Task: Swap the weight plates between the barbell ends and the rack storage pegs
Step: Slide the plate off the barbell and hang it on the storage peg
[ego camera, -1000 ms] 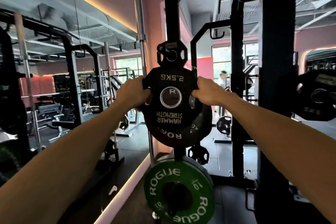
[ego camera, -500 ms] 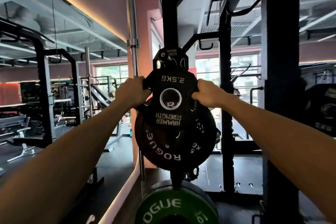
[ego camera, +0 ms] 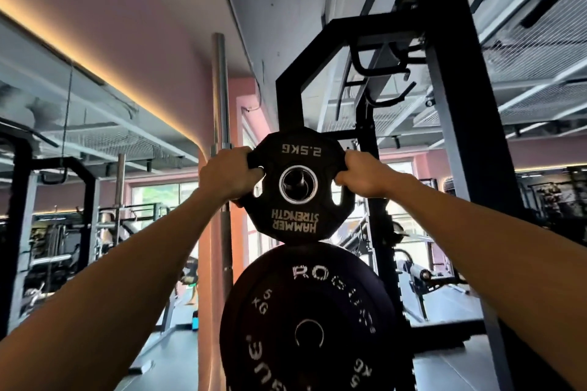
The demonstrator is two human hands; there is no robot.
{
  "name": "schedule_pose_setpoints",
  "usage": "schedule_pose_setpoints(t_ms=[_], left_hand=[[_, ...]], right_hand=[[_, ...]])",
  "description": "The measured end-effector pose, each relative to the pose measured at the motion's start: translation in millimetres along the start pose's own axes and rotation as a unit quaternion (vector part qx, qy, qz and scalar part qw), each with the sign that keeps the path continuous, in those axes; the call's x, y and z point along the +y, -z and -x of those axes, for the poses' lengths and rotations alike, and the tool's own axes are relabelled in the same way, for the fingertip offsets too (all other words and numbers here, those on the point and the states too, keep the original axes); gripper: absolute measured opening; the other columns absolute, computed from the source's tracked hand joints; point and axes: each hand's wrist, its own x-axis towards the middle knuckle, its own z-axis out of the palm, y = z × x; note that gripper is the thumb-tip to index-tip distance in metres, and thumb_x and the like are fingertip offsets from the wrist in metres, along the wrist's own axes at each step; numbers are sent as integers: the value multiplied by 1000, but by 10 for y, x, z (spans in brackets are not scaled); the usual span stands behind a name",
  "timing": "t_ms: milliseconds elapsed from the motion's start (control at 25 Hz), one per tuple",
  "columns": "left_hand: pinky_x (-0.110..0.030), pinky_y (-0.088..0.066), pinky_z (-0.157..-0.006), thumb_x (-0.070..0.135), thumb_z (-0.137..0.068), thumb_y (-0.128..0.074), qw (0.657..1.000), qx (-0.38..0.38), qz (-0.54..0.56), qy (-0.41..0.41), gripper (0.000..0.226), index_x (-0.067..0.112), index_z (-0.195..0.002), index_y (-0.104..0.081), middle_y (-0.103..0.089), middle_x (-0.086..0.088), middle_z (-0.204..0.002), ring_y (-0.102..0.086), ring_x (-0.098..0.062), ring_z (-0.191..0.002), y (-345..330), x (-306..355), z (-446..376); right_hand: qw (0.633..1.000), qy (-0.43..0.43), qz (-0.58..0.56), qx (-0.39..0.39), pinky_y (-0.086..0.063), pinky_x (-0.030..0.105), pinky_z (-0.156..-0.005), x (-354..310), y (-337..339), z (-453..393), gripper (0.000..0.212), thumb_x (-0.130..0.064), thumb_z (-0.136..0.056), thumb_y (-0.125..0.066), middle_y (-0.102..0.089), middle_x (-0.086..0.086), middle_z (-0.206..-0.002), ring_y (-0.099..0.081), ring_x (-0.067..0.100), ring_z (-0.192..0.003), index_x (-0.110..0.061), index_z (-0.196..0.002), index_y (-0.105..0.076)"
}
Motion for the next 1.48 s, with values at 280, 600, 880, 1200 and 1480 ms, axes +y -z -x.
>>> schedule_pose_setpoints(t_ms=[280,600,880,1200,1480], left_hand=[[-37,-53,-79,35,-83,-61,1000,21,9,-5,31,17,-108,-64,-67,-8,-95,-63,-30,-88,-120,-165,-553],[-39,-50,-83,36,-88,-56,1000,16,-11,-21,28,16,-107,-60,-58,-2,-83,-58,-26,-83,-650,-353,-762],[-42,-48,-65,34,-100,-39,997,8,36,-73,29,14,-118,-27,-53,-10,-93,-61,-35,-74,-1415,-568,-900],[-45,-46,-59,40,-99,-29,991,32,-64,-109,38,10,-122,-37,-36,-12,-109,-52,-36,-82,-2091,-815,-1219],[-45,-46,-61,36,-99,-40,990,19,-61,-127,37,9,-123,-37,-37,-15,-114,-52,-33,-85,-2137,-791,-1242]], right_hand=[[1000,1,-9,19,-51,39,-72,46,5,-526,10,-10,-82,-59,-61,13,-80,-62,33,-85,-1,-77,-58],[1000,-13,-21,5,-46,32,-68,271,-392,-872,8,-3,-81,-57,-62,16,-83,-61,29,-85,3,-85,-61],[998,-60,6,-4,-44,40,-75,613,-833,-1280,33,-15,-95,-46,-52,17,-92,-57,34,-90,-9,-115,-21],[994,-74,70,45,-36,48,-104,950,-1262,-1626,50,-23,-91,-44,-27,16,-133,-37,38,-124,-10,-135,-24],[991,-77,94,50,-36,50,-104,1021,-1339,-1734,55,-25,-94,-45,-26,21,-138,-37,41,-126,-9,-140,-20]])
